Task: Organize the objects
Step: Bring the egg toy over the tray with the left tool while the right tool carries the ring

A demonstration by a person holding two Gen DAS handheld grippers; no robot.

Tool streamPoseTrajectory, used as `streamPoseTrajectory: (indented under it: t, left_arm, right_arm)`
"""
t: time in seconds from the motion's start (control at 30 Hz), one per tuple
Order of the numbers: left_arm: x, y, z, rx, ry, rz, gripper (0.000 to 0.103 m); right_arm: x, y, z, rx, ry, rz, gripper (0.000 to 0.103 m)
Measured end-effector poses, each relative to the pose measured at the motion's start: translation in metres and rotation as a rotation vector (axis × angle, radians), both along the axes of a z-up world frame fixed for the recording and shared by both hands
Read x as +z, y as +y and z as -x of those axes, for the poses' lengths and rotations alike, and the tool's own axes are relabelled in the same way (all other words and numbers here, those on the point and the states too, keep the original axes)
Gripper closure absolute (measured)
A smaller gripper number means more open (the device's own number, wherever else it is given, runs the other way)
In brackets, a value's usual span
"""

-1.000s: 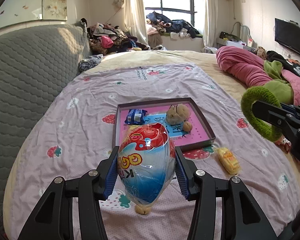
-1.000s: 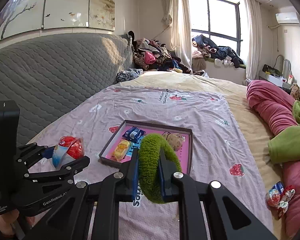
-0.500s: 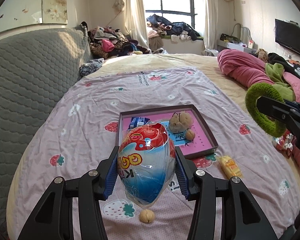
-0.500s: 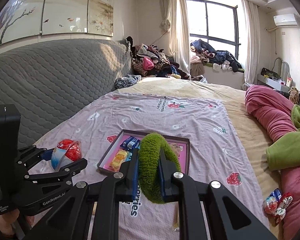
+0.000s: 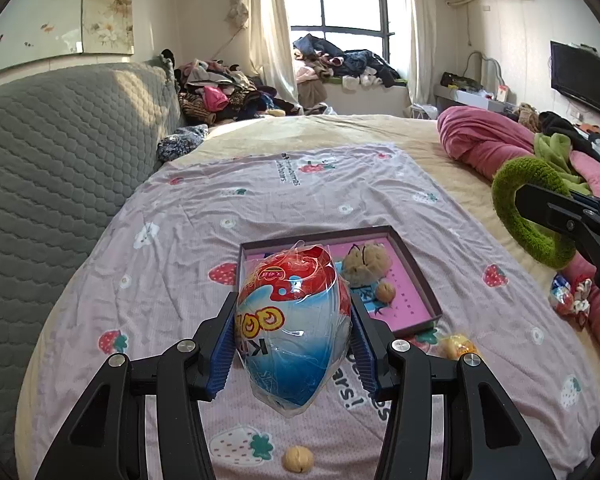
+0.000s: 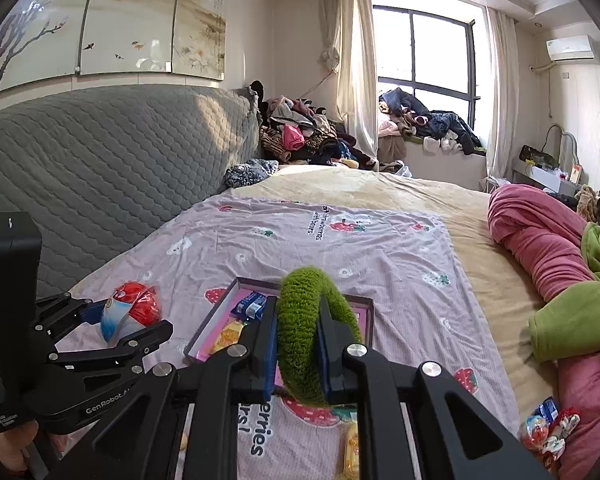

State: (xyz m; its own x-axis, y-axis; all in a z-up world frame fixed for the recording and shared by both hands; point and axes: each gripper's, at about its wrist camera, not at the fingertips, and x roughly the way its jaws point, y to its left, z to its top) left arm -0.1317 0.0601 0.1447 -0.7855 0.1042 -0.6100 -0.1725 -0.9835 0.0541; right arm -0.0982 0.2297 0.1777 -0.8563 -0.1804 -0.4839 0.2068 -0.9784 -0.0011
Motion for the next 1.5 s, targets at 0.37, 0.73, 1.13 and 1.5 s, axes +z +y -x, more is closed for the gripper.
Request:
streamPoseTrajectory:
  t: [0.37, 0.73, 1.13, 1.5]
  left_arm:
    - [-0.006, -0.002, 0.031, 0.006, -0.003, -0.001, 0.05]
    - [-0.016, -0.001, 0.075, 0.0, -0.008, -0.028, 0.05]
    - [-0.053, 0.02, 0.119, -0.029, -0.015, -0.047, 0.05]
    - [-0.107, 0.031, 0.167, -0.049, -0.066, -0.074, 0.05]
  right_arm:
    - [-0.012, 0.0, 0.024, 0.004, 0.002, 0.015, 0.086]
    - [-0.022, -0.002, 0.057, 0.011, 0.022, 0.031, 0.086]
    - [-0.046, 0.005, 0.086, 0.006, 0.052, 0.048, 0.086]
    - [-0.12, 0.021, 0.134, -0.024, -0.036, 0.07, 0.086]
